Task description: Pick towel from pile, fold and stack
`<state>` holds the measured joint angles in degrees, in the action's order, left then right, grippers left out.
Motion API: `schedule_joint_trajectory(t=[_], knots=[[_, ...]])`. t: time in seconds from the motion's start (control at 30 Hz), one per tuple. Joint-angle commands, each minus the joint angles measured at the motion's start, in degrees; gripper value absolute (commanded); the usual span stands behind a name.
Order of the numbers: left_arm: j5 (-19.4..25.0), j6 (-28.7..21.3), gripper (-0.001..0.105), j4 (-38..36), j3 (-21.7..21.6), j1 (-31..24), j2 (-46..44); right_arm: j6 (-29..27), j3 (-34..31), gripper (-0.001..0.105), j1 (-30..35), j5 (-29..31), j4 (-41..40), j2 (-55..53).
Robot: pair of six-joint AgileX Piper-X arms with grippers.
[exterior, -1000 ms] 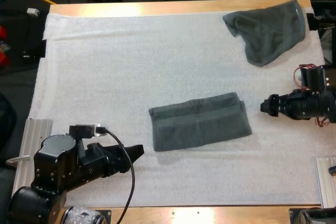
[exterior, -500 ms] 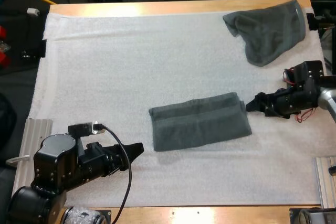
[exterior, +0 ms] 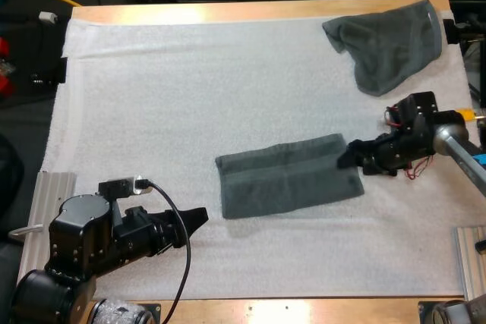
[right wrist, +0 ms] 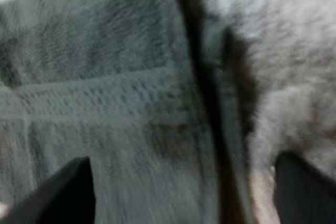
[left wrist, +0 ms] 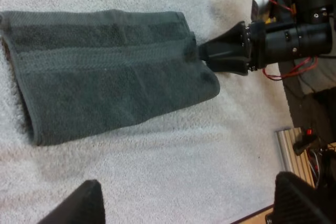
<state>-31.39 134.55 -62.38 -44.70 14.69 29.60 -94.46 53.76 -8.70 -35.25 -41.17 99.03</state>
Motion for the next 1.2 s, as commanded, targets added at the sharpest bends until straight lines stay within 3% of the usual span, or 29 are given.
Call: schedule_joint_trajectory(t=[0.0, 0.17, 0.23, 0.33, 0.4, 0.5, 0.63, 0.8, 0.9, 1.03, 1.17], knots=[[0.32, 0.5, 0.065, 0.5, -0.3, 0.07, -0.1, 0.48, -0.27, 0.071, -1.27, -1.01, 1.37, 0.95], [0.32, 0.5, 0.065, 0.5, -0.3, 0.07, -0.1, 2.67, -0.27, 0.07, -4.32, -1.01, 2.29, 0.95], [0.05, 0.5, 0.065, 0.5, -0.3, 0.07, -0.1, 3.24, -0.27, 0.063, -5.14, -1.01, 2.29, 0.95], [-0.11, 0.13, 0.065, 0.5, -0.3, 0.07, -0.1, 4.19, -0.27, 0.044, -5.61, -0.19, 1.76, 0.95], [-0.11, -0.29, 0.065, 0.5, -0.3, 0.07, -0.1, 5.67, -0.27, 0.023, -5.61, 2.41, 0.43, 0.6], [-0.51, -1.38, 0.065, -0.13, -0.3, 0.07, -0.1, 4.7, -0.27, 0.0, -5.61, 7.59, -2.92, -1.21], [-0.51, -4.11, 0.065, -2.97, -0.3, 0.07, -0.1, 1.56, -0.27, 0.0, -5.61, 18.42, -8.86, -5.64], [-0.41, -9.1, 0.065, -7.87, -0.3, 0.07, -0.1, -3.27, -0.27, 0.0, -5.61, 37.97, -18.59, -13.48], [-0.39, -10.41, 0.065, -8.49, -0.3, 0.07, -0.1, -3.47, -0.27, 0.0, -5.61, 44.72, -21.13, -17.41], [-0.53, -10.58, 0.065, -8.49, -0.3, 0.07, -0.1, -2.51, -0.27, 0.0, -5.61, 44.07, -22.12, -21.32], [-0.53, -10.58, 0.065, -8.49, -0.3, 0.07, -0.1, 4.77, -0.27, 0.0, -7.51, 33.03, -20.79, -23.01]])
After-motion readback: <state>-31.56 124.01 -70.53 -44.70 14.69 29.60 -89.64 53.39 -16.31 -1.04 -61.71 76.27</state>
